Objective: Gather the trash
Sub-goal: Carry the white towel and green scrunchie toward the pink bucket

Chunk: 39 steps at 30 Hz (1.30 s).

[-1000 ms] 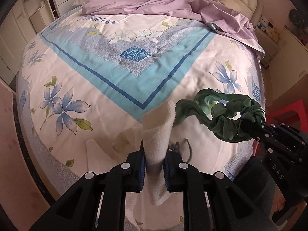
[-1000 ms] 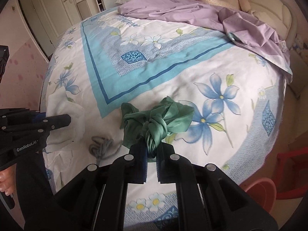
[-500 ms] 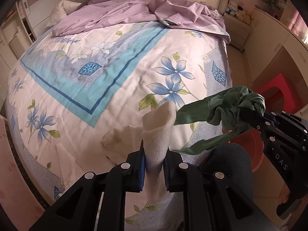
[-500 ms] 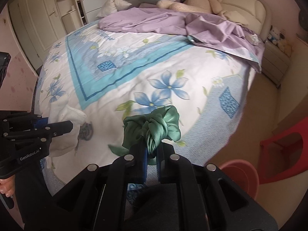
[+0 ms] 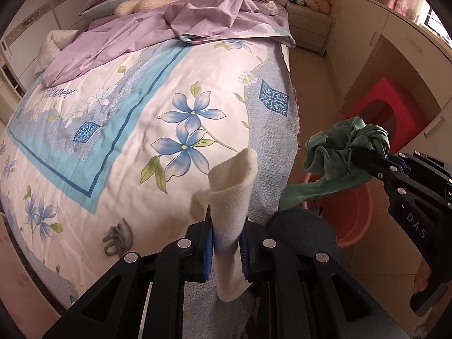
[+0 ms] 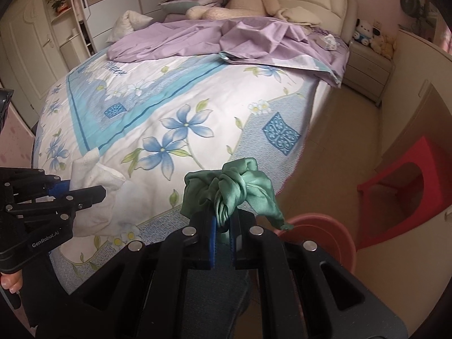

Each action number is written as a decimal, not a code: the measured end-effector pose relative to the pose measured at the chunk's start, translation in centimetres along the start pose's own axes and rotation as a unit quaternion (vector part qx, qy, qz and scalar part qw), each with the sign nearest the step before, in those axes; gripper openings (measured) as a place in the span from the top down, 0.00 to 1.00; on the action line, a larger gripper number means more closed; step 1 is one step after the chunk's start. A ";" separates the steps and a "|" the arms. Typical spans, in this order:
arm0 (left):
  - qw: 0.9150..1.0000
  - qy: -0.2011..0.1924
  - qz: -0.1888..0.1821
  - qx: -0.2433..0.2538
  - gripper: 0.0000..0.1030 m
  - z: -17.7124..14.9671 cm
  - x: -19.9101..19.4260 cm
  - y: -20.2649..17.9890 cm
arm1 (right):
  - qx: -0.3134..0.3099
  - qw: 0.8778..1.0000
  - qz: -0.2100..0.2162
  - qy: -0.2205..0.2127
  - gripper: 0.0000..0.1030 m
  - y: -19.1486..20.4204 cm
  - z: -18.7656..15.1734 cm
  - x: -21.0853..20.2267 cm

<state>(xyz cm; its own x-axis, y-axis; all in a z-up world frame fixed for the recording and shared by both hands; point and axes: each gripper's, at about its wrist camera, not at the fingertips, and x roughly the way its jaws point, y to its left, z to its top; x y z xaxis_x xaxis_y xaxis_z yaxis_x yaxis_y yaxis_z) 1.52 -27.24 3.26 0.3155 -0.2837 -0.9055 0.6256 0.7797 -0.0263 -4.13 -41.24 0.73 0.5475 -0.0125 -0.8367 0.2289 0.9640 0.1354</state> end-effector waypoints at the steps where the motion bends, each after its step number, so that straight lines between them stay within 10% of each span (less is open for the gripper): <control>1: 1.000 0.000 -0.002 0.005 0.84 0.2 0.1 -0.5 | 0.003 1.000 -0.003 0.000 0.94 -0.4 -0.1 -0.1; 39: 0.984 0.018 -0.058 0.168 0.84 2.7 2.8 -17.2 | 0.149 0.987 -0.066 -0.002 0.94 -13.6 -6.6 -2.4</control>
<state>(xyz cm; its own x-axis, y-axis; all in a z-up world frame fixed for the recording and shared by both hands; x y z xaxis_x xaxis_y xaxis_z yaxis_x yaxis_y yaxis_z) -6.43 -42.92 2.27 0.2062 -0.3343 -0.9196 0.8587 0.5125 0.0062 -13.87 -52.58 -2.60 0.5002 -0.1350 -0.8553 0.5254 0.8324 0.1759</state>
